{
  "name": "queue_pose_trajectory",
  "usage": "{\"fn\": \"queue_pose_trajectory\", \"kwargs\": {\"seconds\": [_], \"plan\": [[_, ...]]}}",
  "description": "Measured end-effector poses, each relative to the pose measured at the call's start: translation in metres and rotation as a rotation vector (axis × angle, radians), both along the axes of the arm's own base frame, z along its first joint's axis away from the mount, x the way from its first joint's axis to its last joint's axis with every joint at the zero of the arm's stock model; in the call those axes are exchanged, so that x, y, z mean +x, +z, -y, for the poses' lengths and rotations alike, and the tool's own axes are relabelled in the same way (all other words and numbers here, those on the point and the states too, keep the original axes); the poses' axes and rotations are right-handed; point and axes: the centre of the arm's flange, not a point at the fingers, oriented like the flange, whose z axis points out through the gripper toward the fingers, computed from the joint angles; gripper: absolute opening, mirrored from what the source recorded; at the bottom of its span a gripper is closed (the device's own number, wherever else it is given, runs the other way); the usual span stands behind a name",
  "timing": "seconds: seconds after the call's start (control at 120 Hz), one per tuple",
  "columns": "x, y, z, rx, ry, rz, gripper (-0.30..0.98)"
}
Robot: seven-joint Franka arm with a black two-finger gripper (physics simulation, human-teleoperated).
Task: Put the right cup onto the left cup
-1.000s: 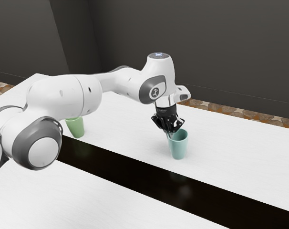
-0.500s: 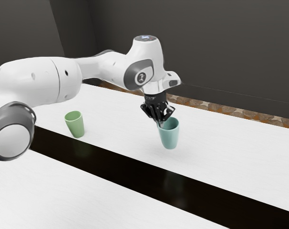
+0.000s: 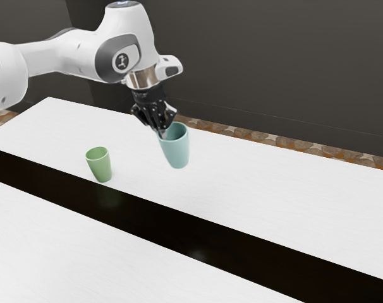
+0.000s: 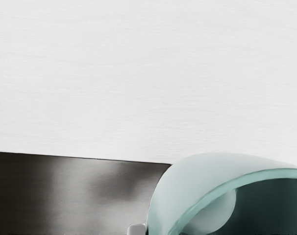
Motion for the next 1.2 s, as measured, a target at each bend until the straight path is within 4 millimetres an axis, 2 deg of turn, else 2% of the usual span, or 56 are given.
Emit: {"fn": "queue_pose_trajectory", "kwargs": {"seconds": [0.275,0.725,0.833,1.05,1.2], "plan": [[-0.023,0.041,-0.075,0.013,0.037,-0.004,-0.1],[-0.043,0.081,-0.203,0.05,0.099,0.027,-0.1],[-0.044,0.08,-0.222,0.055,0.101,0.026,-0.1],[-0.031,0.068,-0.24,0.066,0.076,0.017,-0.1],[-0.024,0.051,-0.269,0.068,0.09,-0.002,-0.1]]}}
